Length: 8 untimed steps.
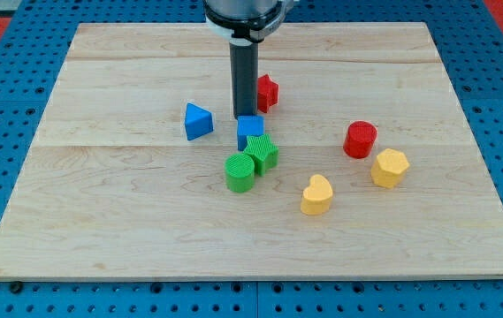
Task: Push the blue triangle away from the blue cube
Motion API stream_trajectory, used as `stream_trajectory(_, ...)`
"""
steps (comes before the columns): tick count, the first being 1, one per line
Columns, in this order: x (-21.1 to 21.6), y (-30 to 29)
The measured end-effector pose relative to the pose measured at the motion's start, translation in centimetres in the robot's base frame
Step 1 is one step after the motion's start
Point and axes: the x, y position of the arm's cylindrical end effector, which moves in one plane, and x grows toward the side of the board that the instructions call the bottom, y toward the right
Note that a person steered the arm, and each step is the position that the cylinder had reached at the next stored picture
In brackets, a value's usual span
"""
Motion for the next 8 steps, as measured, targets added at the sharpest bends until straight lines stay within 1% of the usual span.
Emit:
stream_trajectory(1,0.3,-5.5)
stream_trajectory(2,0.2,-8.4)
stream_trajectory(3,-1.2,-5.7)
stream_trajectory(4,1.2,-5.7)
stream_trajectory(5,3.1,-10.7)
stream_trajectory(6,3.9,-14.4)
stream_trajectory(7,6.8,-15.8)
stream_trajectory(8,6.7,-21.1)
